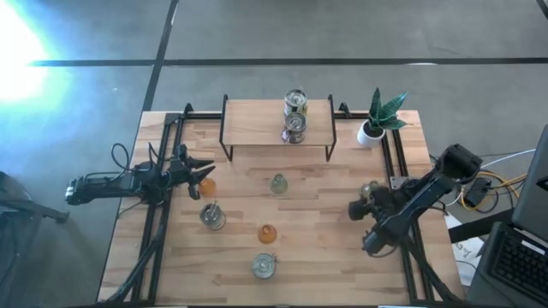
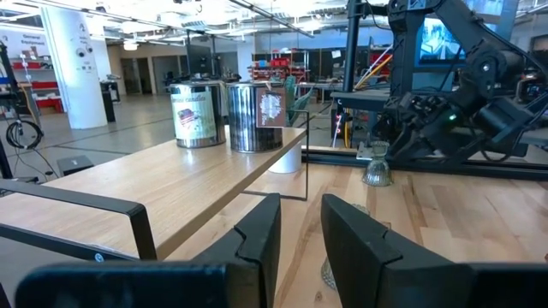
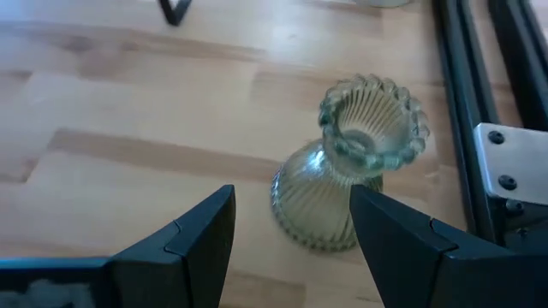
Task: Pick & Place candle stick holders
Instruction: Put the right green candle holder on the shelf
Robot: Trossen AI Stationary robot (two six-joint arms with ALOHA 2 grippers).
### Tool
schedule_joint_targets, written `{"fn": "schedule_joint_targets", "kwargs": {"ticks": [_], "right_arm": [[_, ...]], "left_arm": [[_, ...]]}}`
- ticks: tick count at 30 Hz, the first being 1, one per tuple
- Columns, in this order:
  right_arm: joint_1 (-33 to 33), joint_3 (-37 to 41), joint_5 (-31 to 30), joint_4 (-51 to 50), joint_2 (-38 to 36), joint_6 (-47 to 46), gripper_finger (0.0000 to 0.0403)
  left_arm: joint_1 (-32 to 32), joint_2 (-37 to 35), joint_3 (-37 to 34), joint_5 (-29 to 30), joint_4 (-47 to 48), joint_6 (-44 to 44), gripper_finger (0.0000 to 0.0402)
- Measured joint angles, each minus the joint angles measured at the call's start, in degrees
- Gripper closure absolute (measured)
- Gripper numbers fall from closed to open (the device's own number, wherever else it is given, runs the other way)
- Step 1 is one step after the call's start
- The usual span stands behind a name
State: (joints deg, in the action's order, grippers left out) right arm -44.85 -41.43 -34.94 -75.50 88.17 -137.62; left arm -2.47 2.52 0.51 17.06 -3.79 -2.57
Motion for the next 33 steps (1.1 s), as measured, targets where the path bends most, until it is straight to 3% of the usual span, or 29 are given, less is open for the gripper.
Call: {"fn": "schedule_joint_targets", "kwargs": {"ticks": [33], "right_arm": [[23.65, 0.09, -2.50, 2.71, 7.23, 1.75, 0.0179]], "left_arm": [[0.01, 0.00, 0.00, 0.00, 0.00, 0.00, 0.0310]]}}
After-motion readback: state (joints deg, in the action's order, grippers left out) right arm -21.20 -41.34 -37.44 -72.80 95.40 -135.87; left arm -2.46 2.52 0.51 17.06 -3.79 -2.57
